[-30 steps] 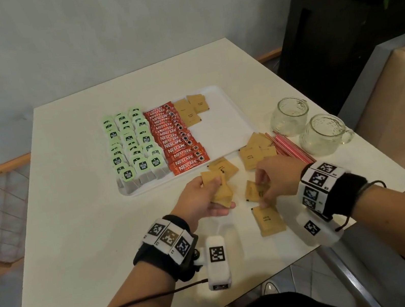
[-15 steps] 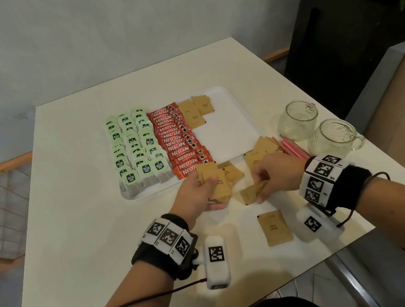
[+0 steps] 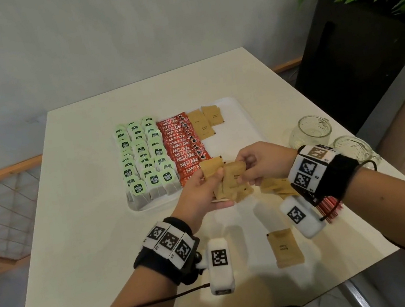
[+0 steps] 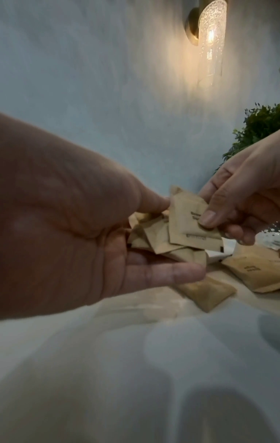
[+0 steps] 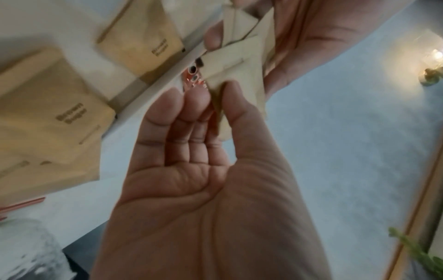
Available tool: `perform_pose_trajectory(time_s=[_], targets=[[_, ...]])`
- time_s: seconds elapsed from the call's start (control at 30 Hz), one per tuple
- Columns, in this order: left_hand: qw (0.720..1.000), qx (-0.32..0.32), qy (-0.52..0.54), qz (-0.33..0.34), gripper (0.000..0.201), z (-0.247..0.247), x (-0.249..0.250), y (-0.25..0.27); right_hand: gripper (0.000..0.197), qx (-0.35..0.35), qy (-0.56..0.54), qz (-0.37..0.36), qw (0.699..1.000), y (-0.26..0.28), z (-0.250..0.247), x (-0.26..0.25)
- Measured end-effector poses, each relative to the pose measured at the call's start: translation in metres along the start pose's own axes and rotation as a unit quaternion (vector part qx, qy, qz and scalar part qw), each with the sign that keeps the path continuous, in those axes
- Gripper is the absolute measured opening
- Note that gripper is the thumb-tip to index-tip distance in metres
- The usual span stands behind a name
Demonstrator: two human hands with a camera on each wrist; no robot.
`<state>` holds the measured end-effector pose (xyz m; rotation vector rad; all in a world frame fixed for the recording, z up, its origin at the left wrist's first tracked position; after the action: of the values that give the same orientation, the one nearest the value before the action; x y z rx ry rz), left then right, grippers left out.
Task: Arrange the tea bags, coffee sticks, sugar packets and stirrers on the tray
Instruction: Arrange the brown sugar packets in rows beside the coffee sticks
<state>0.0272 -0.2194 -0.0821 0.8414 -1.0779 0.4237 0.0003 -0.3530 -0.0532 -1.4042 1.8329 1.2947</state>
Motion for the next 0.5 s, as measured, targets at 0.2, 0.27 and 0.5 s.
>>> perform_pose_trajectory(time_s=[0.2,0.27,0.5], targets=[[0.997,0.069,0.035,0.006,0.025,-0.023,0.032,-0.026,0.023,0.102,-0.056,0.005,0.993,-0.039,-0.047,0.001],[0.995,0.093,0.033,0.008,0.023,-0.038,0.048,-0.035,0.023,0.133,-0.102,0.012,0.986,-0.059,-0.066,0.002],[0.990,0.131,0.028,0.029,0.020,-0.077,0.090,-0.068,0.028,0.253,-0.080,0.084,0.960,-0.119,-0.118,0.034]])
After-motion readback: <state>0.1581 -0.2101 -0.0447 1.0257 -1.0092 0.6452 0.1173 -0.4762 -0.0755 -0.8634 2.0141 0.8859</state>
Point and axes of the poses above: each hand's wrist, its own y-axis away from the middle knuckle, its own z-axis out of the palm, x = y × z, the point moved 10 cm from there along -y, towards the middle knuckle, and after that the axes turned 2 degrees about -x, right-handed, at the moved point
